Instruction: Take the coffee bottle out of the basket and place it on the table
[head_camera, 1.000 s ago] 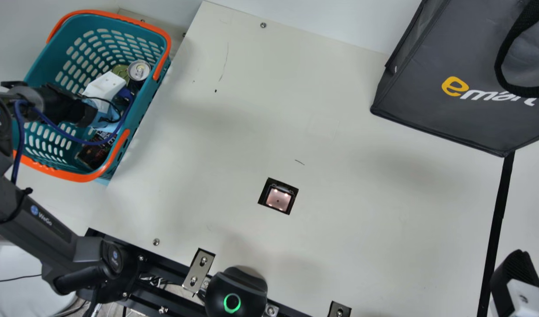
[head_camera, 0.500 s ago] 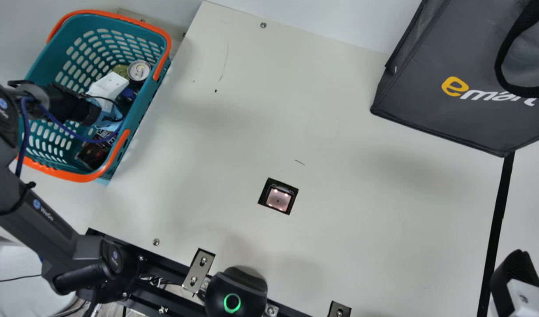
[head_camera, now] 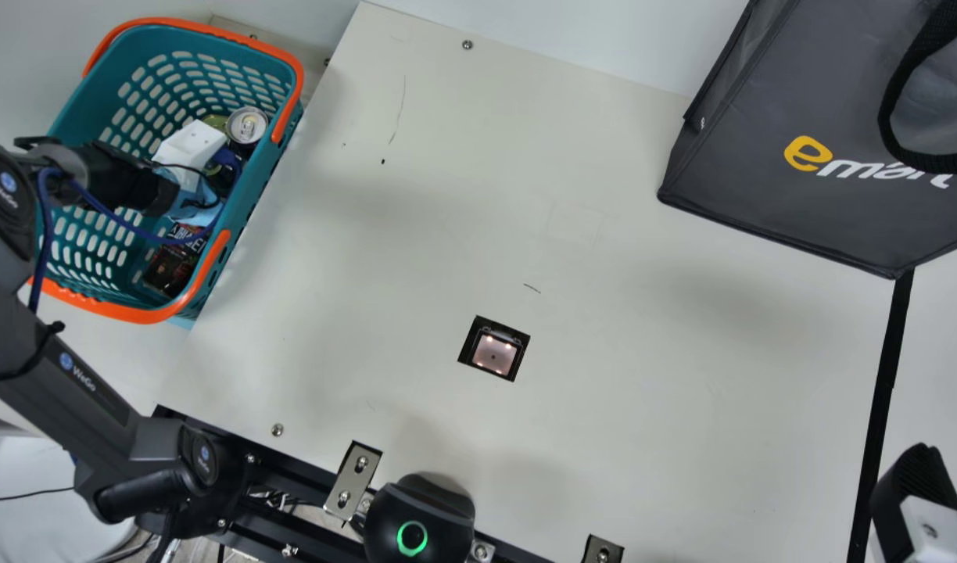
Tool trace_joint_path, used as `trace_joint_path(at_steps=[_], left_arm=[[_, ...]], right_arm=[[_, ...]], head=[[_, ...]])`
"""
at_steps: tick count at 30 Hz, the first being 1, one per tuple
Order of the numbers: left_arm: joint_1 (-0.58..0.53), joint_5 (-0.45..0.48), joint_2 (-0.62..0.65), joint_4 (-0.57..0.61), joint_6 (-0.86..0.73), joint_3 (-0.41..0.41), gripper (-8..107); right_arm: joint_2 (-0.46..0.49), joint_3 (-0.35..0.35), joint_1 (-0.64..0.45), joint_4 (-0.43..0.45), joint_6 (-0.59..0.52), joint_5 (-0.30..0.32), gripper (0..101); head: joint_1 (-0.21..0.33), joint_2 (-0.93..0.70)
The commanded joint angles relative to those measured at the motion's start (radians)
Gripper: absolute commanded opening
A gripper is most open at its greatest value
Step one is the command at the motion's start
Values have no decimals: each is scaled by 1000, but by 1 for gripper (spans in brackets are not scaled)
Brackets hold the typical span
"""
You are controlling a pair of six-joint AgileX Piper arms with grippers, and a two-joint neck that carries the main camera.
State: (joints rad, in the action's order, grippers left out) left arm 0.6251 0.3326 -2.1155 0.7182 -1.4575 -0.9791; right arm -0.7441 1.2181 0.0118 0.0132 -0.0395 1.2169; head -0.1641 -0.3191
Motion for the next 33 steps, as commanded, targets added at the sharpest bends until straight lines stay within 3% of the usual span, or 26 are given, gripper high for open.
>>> trace_joint_path(at_steps=[1, 18, 33], left_arm=[[2, 4, 11, -12, 37, -3, 10], [35, 119, 174, -181, 338, -47, 10], [56, 239, 309, -238, 489, -79, 10]], right_arm=[[0, 0, 0, 0, 0, 0, 91], [0, 0, 0, 0, 0, 0, 91], [0, 0, 0, 0, 0, 0, 91]], head=[[26, -2], [26, -2], [26, -2]])
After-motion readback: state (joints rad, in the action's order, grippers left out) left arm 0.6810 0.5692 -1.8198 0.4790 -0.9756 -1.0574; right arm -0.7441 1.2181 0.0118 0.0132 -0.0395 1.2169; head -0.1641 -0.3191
